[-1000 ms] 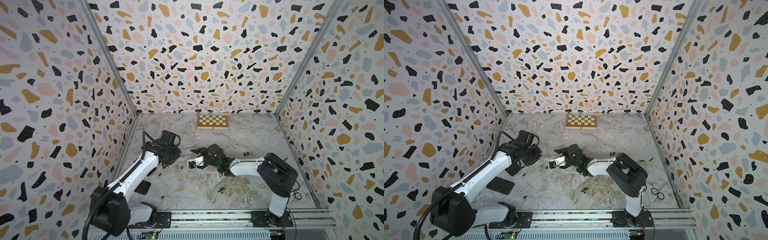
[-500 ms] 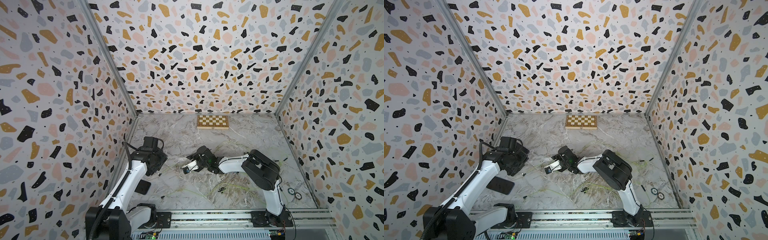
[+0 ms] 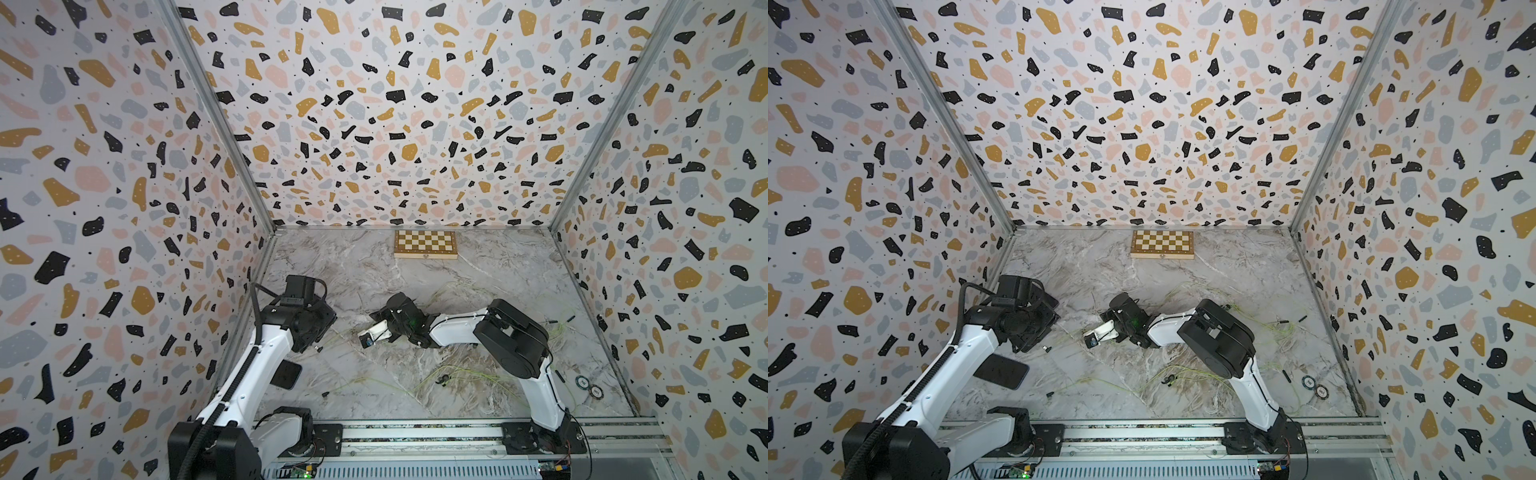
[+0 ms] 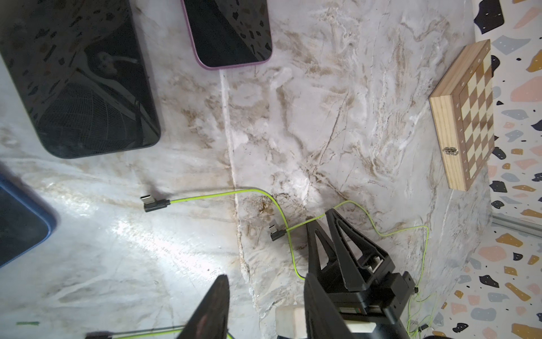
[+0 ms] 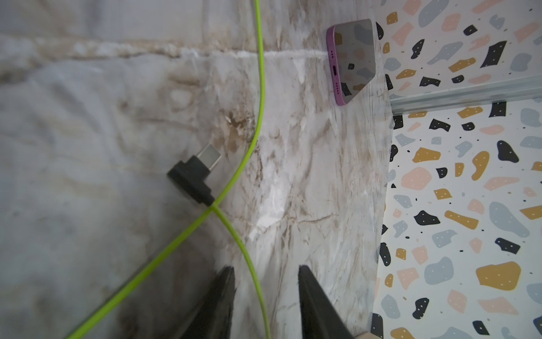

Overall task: Plug wired earphones into phones
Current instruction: Pick up the wired earphone from the center of the board.

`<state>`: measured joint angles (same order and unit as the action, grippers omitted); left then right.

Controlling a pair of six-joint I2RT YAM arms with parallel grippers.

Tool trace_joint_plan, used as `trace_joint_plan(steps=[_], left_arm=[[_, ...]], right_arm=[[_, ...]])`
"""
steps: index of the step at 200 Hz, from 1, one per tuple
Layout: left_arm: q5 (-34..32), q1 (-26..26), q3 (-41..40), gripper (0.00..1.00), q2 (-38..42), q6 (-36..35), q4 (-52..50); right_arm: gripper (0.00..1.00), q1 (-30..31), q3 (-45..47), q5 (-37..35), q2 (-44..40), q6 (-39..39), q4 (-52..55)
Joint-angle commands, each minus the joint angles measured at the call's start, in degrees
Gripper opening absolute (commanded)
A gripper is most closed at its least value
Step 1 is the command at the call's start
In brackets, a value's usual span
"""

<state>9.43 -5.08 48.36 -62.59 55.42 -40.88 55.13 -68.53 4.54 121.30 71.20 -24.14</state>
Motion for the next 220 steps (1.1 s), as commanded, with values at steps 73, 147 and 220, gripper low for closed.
trace_joint_plan(steps=[73,147,220], left_arm=[[-2.49,0.32,2.79,0.48,6.27,-9.49,0.42],[2.53,0.29,4.55,0.48,15.94,-30.50,13.62],[25.72,-9.46,-3.64,0.79,17.60,-63.14,43.89]], right_arm=[[0.00,0.50,-1.48,-0.38,-2.29,-2.00,3.19],[0.00,-8.59,1.07,23.60,-20.92,-20.72,15.36],[0.00,-23.51,6.40,48.14,-35.07,-29.07,22.38]])
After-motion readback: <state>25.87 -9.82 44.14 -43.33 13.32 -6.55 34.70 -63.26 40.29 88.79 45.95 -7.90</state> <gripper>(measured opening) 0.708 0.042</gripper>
